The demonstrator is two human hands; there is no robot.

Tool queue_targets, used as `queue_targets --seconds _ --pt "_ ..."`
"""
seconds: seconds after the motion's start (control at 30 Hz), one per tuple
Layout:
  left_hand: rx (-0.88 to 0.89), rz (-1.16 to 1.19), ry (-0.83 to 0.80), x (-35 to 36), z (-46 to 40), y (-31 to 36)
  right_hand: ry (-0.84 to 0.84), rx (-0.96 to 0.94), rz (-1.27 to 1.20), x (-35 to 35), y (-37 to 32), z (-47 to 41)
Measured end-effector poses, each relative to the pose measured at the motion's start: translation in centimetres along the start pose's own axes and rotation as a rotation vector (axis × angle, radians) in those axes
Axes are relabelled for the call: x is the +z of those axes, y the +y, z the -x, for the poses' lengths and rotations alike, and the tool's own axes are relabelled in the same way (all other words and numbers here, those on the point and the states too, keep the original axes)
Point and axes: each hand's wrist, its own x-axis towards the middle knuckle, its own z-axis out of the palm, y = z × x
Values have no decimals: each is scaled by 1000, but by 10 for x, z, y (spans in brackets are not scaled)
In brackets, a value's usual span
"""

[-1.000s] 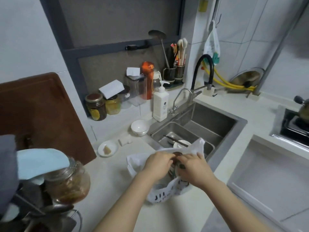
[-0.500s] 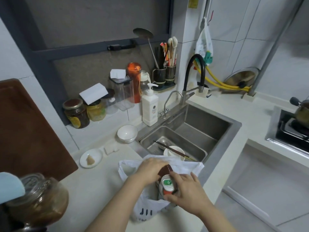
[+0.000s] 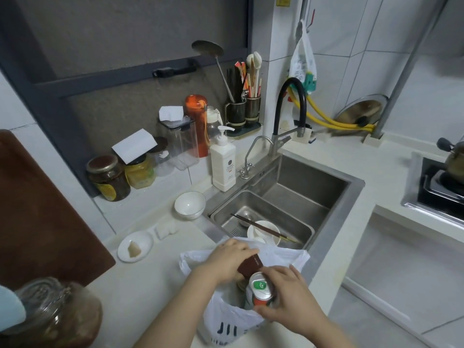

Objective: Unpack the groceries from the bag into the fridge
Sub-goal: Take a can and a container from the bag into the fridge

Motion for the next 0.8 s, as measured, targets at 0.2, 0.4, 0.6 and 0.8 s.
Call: queue_targets --seconds 0.2,0.4,0.6,0.8 --pt "3 47 63 1 13 0 54 54 -57 -8 -2 8" --pt "-41 210 100 5 39 0 136 73 -43 -16 -13 16" --pt "-92 310 184 -29 69 9 208 23 -30 -35 -39 22" --pt "-134 284 324 -75 98 14 243 -4 -54 -57 -68 24"
